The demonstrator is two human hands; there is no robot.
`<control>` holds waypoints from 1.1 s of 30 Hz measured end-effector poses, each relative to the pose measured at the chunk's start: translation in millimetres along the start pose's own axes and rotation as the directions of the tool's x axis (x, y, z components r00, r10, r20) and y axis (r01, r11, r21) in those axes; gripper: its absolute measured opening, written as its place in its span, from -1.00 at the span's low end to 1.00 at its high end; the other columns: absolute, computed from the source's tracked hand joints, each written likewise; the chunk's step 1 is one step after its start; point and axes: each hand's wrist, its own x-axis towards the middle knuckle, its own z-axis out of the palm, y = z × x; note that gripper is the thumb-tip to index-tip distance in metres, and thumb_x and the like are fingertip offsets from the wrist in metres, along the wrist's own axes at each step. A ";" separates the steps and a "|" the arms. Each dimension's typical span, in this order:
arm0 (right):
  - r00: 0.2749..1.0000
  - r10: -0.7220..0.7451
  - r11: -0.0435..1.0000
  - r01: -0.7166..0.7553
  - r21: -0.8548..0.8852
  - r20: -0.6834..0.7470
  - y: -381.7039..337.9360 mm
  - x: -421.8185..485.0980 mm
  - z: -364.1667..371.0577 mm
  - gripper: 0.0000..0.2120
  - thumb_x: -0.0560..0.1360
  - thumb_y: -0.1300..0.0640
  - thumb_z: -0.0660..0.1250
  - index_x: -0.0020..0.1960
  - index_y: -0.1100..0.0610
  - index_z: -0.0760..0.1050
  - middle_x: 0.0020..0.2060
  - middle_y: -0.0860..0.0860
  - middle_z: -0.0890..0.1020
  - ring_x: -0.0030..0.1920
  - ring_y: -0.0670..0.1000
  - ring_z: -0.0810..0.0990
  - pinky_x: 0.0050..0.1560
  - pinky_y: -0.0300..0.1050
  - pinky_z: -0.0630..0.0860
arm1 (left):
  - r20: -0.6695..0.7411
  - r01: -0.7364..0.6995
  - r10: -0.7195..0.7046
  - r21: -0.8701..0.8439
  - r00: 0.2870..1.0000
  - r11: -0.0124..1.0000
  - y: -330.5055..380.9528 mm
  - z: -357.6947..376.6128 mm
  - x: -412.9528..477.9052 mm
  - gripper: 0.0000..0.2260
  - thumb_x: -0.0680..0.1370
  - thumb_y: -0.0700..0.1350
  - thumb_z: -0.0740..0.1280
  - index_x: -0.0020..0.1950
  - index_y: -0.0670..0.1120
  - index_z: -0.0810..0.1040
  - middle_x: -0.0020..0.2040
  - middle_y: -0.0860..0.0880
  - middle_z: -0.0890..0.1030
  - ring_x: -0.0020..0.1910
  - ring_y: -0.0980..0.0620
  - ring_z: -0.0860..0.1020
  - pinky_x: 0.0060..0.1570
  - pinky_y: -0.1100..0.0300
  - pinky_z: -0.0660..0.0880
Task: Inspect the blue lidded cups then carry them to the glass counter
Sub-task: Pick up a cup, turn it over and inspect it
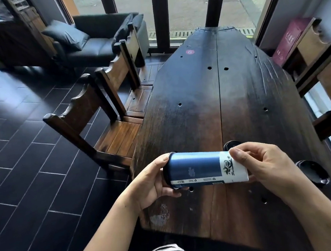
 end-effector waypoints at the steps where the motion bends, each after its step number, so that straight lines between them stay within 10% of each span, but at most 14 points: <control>1: 1.000 0.002 1.000 -0.002 0.016 -0.015 0.0 -0.7 0.2 -0.38 0.26 -0.55 0.37 -0.06 -0.04 0.70 -0.24 0.08 0.74 -0.13 0.18 0.75 -0.17 0.16 0.72 | -0.005 -0.024 0.024 -0.018 1.000 1.000 -0.9 -0.3 0.4 -0.36 0.42 0.17 0.46 0.43 -0.07 0.47 0.24 -0.21 0.60 -0.05 -0.25 0.68 -0.29 0.02 0.69; 24: 0.995 0.100 0.989 -0.097 0.112 -0.026 14.1 0.0 5.5 -0.58 0.35 -0.37 0.46 -0.07 -0.04 0.67 -0.15 0.13 0.70 -0.21 0.04 0.70 -0.27 0.01 0.67 | 0.077 -0.206 0.213 -0.094 0.974 0.974 -21.3 -5.6 1.8 -0.41 0.45 -0.20 0.41 0.48 0.02 0.42 0.41 -0.12 0.54 0.30 -0.16 0.56 0.16 -0.24 0.57; 29: 0.997 -0.076 0.993 0.073 -0.096 -0.026 20.1 -3.3 0.1 -0.60 0.38 -0.33 0.44 0.13 -0.16 0.59 -0.06 -0.03 0.73 -0.04 -0.01 0.73 -0.01 0.12 0.68 | 0.054 -0.122 0.125 -0.064 0.991 0.990 -18.4 -8.7 0.1 -0.28 0.42 0.17 0.53 0.53 0.07 0.38 0.46 -0.20 0.50 0.23 -0.24 0.60 0.22 -0.35 0.52; 33: 0.987 -0.159 0.977 0.161 -0.141 0.026 16.1 -7.4 3.3 -0.68 0.44 -0.10 0.48 0.18 -0.16 0.57 -0.05 -0.05 0.73 -0.04 -0.05 0.72 -0.04 0.02 0.67 | -0.012 0.008 -0.008 0.008 1.000 1.000 -14.9 -7.5 1.8 -0.40 0.50 0.38 0.23 0.43 0.10 0.50 0.35 -0.24 0.58 0.03 -0.17 0.69 -0.21 -0.05 0.68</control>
